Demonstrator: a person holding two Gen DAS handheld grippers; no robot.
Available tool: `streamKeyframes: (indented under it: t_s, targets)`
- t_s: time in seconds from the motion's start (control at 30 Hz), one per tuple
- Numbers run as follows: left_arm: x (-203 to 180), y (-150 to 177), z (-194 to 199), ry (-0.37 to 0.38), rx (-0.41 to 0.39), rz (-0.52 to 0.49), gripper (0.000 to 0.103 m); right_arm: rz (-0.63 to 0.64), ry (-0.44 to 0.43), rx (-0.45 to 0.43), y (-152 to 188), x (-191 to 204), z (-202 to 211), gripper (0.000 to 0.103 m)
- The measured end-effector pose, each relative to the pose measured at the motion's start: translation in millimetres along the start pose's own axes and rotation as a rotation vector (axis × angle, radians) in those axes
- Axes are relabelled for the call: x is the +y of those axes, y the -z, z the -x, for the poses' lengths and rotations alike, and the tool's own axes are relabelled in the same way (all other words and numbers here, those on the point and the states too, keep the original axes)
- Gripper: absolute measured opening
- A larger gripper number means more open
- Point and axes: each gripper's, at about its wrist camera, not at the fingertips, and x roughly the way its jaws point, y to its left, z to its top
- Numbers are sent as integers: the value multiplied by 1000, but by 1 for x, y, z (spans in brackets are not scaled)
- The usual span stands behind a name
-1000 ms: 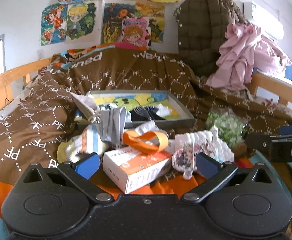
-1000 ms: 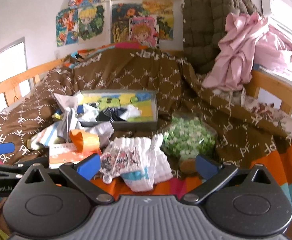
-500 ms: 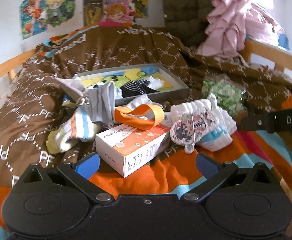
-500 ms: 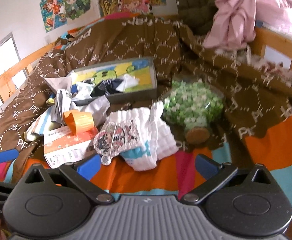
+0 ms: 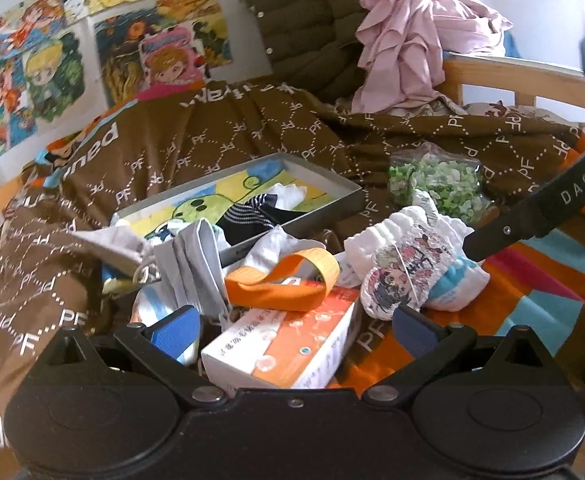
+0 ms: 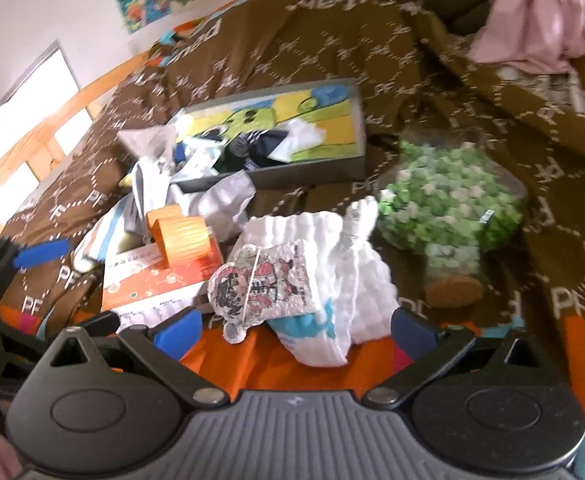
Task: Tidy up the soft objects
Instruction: 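Close the left gripper on the orange strap while the right grasps a white cloth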
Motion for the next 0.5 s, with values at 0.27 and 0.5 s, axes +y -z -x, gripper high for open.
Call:
streamKeyframes:
  t_s: [0.27,0.5]
  targets:
    - [1,3,-30,53,-20,-101,102,137,-80,-22,-19,-3,-20,103]
    - [-13,7,-48,68,-35,-186,102,64,-164,-14,-27,-12,-29,103]
